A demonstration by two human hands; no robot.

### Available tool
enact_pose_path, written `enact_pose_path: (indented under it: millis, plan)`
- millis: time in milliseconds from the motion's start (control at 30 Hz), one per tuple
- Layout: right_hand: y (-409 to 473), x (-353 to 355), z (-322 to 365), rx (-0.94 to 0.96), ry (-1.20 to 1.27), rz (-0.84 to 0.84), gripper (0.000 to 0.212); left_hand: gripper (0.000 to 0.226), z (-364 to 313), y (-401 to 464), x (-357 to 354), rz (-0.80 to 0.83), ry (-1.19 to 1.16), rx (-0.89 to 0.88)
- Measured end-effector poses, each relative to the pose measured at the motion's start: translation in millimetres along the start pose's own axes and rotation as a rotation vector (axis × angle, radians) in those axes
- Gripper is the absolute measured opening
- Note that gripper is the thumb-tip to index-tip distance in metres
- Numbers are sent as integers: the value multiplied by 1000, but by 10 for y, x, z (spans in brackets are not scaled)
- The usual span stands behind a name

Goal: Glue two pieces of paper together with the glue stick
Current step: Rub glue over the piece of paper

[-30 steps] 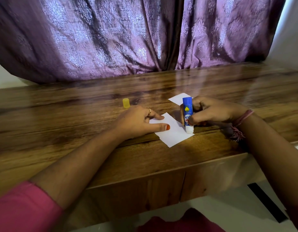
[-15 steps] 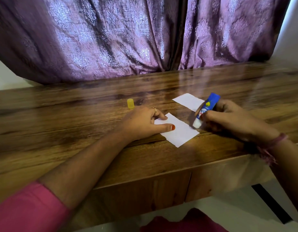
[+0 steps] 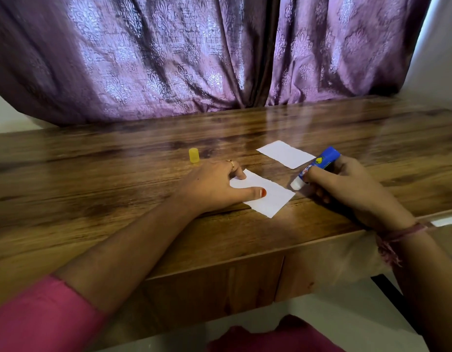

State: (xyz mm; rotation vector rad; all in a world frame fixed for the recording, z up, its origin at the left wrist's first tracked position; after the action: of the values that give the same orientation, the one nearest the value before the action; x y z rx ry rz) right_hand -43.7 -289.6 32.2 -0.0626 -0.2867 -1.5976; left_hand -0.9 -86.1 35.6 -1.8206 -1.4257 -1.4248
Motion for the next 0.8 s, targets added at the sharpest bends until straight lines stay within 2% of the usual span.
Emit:
enact_pose_path:
  millis: [133,267,433,600,667,800]
  plan:
    - [-41,-4,44,86,-81,-35,27,54,-12,6,0,2,4,1]
    - [-40,-20,38,96,-93,-10,25,53,0,4,-3,22,-8,9]
    - [-3,-14,7,118,-180,-22,6,52,-2,-6,-2,21,-18,14]
    - [13,-63,16,149,-238,27,29,53,-3,-7,-3,27,-16,20]
    - [5,-69,15,159,-251,37,30,53,-7,-8,-1,27,-15,19]
    - [42,-27,-14,157,-253,-6,4,54,-3,-7,-6,35,-16,20]
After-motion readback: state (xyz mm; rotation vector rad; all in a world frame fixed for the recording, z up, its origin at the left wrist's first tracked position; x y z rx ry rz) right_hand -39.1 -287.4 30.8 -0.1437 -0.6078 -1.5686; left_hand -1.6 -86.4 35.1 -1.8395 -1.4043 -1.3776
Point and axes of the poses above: each hand's wrist, its own y-axis towards the middle knuckle, its own x-axis out of the back of the hand, z = x × y, the point moved 8 cm from there along y, towards the middle knuckle, and after that the axes turned 1 degree about z, right-handed, at the moved point
